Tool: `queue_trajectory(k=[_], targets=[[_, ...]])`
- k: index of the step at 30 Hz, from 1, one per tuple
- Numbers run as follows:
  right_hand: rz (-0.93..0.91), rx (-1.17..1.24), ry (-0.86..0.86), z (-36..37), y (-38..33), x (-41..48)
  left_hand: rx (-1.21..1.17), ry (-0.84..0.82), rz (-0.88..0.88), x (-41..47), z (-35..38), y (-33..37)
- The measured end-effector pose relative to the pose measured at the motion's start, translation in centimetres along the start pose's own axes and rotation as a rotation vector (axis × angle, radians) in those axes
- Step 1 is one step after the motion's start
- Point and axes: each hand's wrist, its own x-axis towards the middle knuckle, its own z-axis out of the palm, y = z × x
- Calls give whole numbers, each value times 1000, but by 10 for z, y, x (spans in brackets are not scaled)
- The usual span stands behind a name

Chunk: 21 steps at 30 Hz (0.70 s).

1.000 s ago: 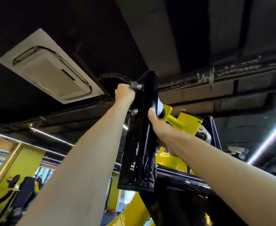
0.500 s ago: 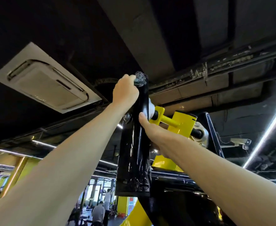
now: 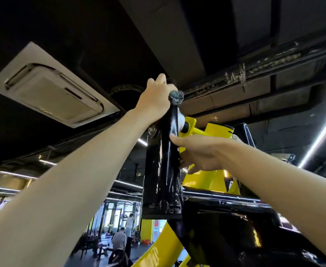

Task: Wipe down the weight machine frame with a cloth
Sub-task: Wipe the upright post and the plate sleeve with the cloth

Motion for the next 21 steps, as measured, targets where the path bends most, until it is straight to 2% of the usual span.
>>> queue_trajectory(k=[4, 9, 11, 13, 15, 16, 19, 21], targets=[[-58, 116, 119, 2, 7, -3, -89, 37, -9, -50, 1, 2], [-92, 211, 214, 19, 11, -1, -159, 62, 153, -171, -4, 13], [-98, 161, 223, 26, 9, -2, -197, -62, 51, -196, -1, -1], [-116, 116, 271, 26, 6, 1, -198, -147, -139, -188, 8, -15], [-115, 108, 289, 28, 2, 1, -199, -149, -328, -178, 14, -13], [-109, 90, 288, 29, 0, 1, -194, -125, -351, -181, 16, -8], [-92, 44, 298, 26, 3, 3, -221, 43, -99, -220, 8, 18], [-89, 74, 256, 23, 2, 2, -246, 56, -50, -230, 4, 23]])
